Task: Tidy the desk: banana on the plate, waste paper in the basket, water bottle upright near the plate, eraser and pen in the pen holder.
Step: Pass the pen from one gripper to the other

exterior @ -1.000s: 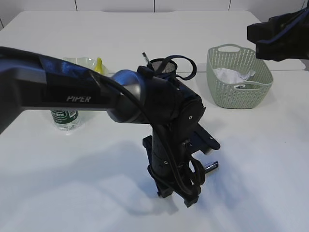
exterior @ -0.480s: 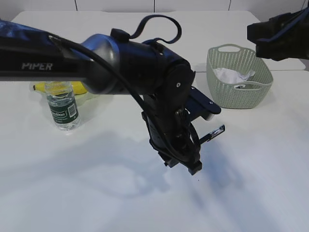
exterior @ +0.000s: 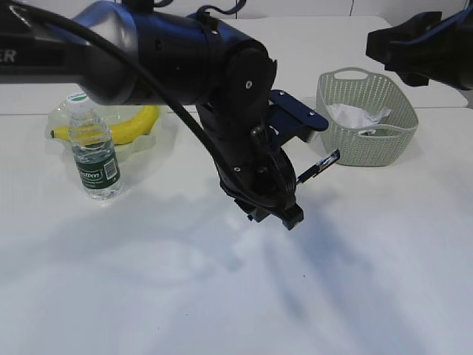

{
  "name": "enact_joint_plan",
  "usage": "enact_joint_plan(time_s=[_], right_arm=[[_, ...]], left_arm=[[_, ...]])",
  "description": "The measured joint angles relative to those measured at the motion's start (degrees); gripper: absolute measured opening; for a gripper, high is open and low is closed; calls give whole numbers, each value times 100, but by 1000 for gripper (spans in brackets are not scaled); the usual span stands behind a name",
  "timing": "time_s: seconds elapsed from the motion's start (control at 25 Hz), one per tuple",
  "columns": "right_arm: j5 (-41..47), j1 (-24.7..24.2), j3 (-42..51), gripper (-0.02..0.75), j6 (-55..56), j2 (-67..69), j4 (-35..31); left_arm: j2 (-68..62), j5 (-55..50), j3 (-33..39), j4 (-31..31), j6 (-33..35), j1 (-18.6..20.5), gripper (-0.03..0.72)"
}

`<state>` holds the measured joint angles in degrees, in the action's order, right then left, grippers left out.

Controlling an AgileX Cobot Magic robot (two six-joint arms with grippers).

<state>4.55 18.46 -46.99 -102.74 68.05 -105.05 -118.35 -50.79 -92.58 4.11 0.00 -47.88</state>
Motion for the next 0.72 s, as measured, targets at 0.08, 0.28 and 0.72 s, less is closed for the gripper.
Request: enact_joint_plan(time_s=[0.08,0.28,0.72], right_arm=[[83,0,0,319,181,0,0],[169,0,0,323,775,0,0],[597,0,0,387,2127,0,11]], left_arm=[[108,2,0,93,-36,0,40],[318,2,10,217,-159,161,40],[1124,201,283,179,-176,411,40]])
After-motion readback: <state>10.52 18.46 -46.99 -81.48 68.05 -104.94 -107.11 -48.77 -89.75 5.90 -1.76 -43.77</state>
